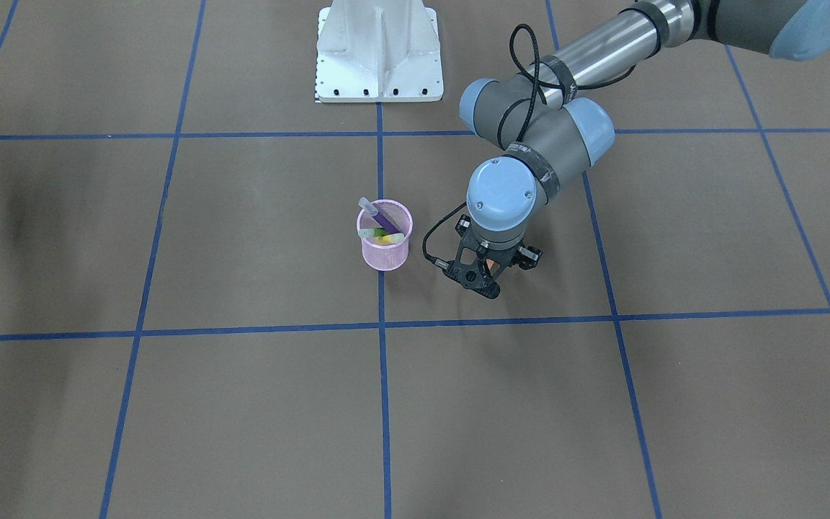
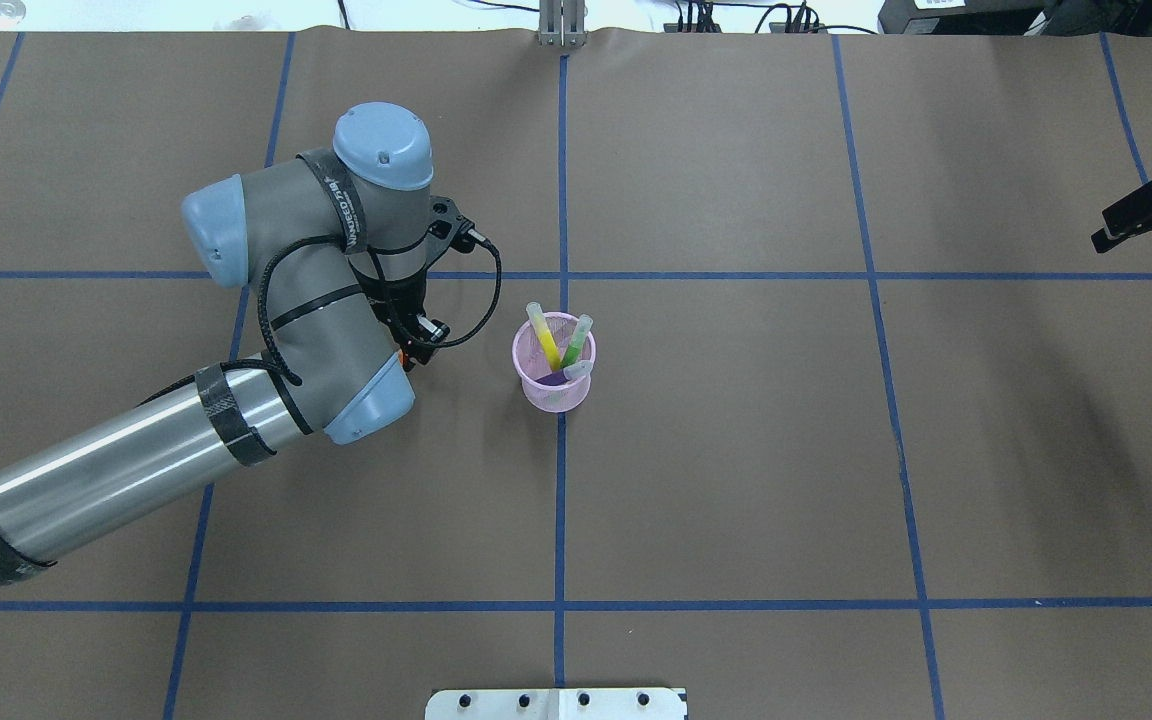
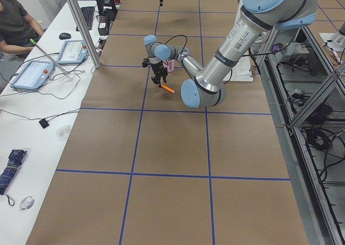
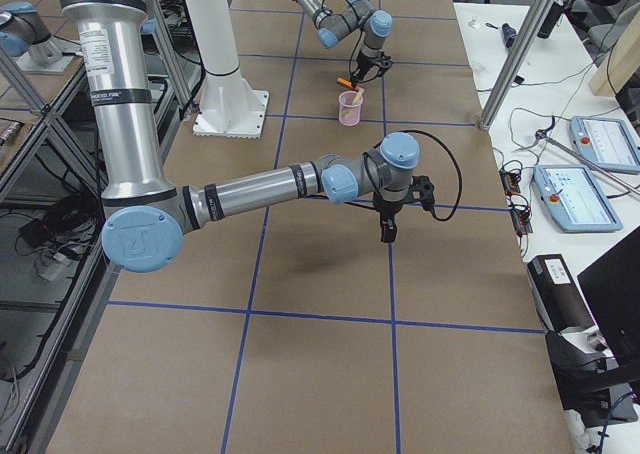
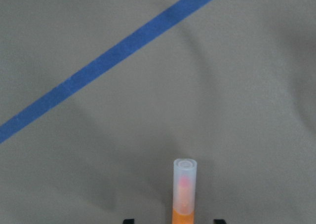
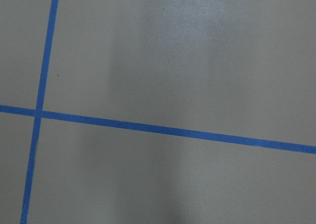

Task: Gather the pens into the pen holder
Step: 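Grasp the orange marker with the left gripper and lift it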

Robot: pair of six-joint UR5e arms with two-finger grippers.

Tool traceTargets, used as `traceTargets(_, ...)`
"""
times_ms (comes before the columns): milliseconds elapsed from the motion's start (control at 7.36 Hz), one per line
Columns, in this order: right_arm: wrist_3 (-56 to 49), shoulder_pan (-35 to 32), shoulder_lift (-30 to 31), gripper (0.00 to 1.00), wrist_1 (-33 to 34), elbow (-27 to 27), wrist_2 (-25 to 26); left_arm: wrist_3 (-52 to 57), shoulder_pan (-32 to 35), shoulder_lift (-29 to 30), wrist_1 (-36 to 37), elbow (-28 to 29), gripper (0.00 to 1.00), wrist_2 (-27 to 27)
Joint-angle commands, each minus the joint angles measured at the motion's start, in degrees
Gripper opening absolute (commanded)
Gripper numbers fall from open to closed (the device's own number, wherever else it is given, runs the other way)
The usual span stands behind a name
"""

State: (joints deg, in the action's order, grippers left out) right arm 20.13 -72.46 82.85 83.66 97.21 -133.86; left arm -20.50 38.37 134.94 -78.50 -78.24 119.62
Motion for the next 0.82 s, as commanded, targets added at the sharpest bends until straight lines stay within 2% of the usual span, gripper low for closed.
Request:
traceTargets(0, 0.0, 0.03, 0.03, 1.0, 0.01, -0.01, 0.0, -0.16, -0.23, -0.03, -0.17, 0.37, 0.6, 0.09)
traceTargets(679, 0.18, 0.03, -0.32, 1.0, 0.01, -0.01, 0.0, -0.25, -0.67, -0.29, -0.25, 0.55, 0.56, 0.09)
